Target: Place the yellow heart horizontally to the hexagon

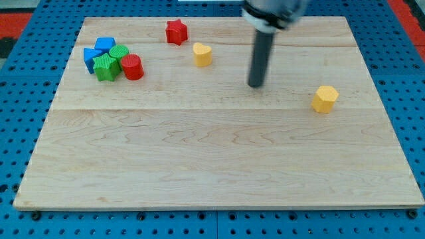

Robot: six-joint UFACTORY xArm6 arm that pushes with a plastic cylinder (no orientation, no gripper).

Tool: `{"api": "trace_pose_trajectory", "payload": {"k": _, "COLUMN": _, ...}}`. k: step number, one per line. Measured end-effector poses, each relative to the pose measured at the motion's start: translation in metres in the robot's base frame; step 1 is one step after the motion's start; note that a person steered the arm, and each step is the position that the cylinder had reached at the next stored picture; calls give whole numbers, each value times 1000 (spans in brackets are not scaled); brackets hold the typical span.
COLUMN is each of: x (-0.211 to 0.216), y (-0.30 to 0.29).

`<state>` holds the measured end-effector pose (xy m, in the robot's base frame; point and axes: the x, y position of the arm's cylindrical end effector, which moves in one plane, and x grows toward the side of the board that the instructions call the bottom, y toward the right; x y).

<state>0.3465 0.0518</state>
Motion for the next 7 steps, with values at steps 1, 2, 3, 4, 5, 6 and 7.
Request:
{"api": "trace_pose_trajectory", "payload": {"k": 1, "x": -82, "y": -27}}
{"api": "trace_pose_trajectory", "payload": {"k": 2, "x": -90, "y": -89}}
{"api": "trace_pose_trajectory", "payload": {"k": 3, "x": -26, "y": -75}}
{"api": "trace_pose_trajectory", "payload": {"k": 4, "x": 9, "y": -32}}
{"api": "trace_pose_trajectory", "payload": {"k": 5, "x": 43, "y": -16}}
{"api": "trace_pose_trajectory", "payload": {"k": 6, "x": 44, "y": -37}}
{"api": "trace_pose_trajectory", "payload": {"k": 7, "x": 45, "y": -5}}
